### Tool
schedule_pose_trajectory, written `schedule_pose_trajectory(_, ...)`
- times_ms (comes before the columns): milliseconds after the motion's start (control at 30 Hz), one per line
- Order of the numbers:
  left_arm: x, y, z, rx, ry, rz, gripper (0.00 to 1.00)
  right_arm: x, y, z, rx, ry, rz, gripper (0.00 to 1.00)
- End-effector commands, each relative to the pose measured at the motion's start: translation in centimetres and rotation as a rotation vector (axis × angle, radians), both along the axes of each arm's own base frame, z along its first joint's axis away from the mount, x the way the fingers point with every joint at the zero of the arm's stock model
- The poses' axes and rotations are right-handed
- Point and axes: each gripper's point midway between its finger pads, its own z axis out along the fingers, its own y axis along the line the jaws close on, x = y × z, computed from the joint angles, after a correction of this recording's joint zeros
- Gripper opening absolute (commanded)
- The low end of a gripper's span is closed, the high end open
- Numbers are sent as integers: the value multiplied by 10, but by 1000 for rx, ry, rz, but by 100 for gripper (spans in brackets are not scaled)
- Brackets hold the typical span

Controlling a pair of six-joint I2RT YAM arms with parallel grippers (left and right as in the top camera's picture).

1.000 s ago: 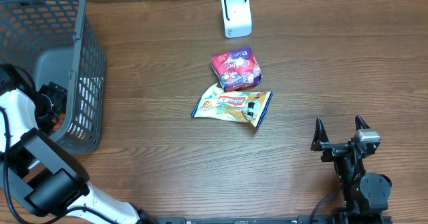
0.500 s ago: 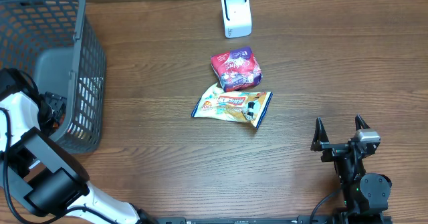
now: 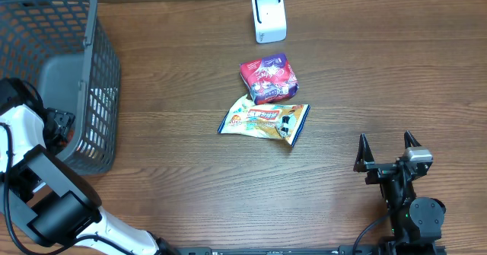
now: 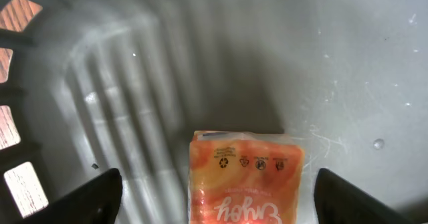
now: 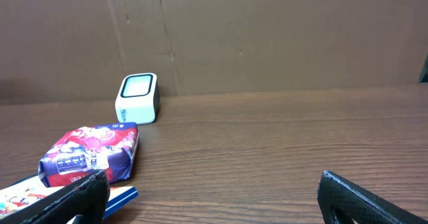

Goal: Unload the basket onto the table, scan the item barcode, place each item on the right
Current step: 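Lower the left gripper into the basket and grasp the small orange pack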

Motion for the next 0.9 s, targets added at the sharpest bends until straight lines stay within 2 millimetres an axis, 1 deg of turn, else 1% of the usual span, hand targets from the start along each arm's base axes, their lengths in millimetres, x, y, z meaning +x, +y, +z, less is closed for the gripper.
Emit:
schedule_pose_trajectory(0,1,-6,-15,-54,-2,6,75,0,-2,-1,-7,-6,-12,100)
schedule_pose_trajectory(133,3,-15,-31,-114,8,-5,65,0,-2,-1,-7,-5,-12,100)
schedule_pose_trajectory(200,2,-16,-35,-125,12,-6,57,0,-2,-1,-7,-5,-12,100)
schedule_pose_trajectory(267,2,-14,-34,-113,17,-7,38,0,-2,-1,-7,-5,-12,100)
schedule_pose_trajectory(333,4,-11,-31,-98,16,-36,10,0,-2,-1,-7,-5,-12,100)
schedule_pose_trajectory(367,5,-10,-29,-92,17,-54,4,0,-2,-1,-7,-5,-12,100)
schedule_pose_trajectory(467,9,-6,-21,-80,9,-74,4,0,-2,-1,-7,-5,-12,100)
schedule_pose_trajectory(500,11,-5,-15,-72,0,-74,4,0,-2,-1,-7,-5,-12,100)
schedule_pose_trajectory(567,16,0,0,-54,-22,-76,4,0,-2,-1,-7,-5,-12,100)
schedule_pose_trajectory(667,27,7,36,-17,-76,-80,4,0,-2,-1,-7,-5,-12,100)
schedule_pose_trajectory(800,39,14,106,57,-174,-88,4,0,-2,-1,-7,-5,-12,100)
schedule_pose_trajectory(867,47,10,145,75,-258,-108,4,0,-2,-1,-7,-5,-12,100)
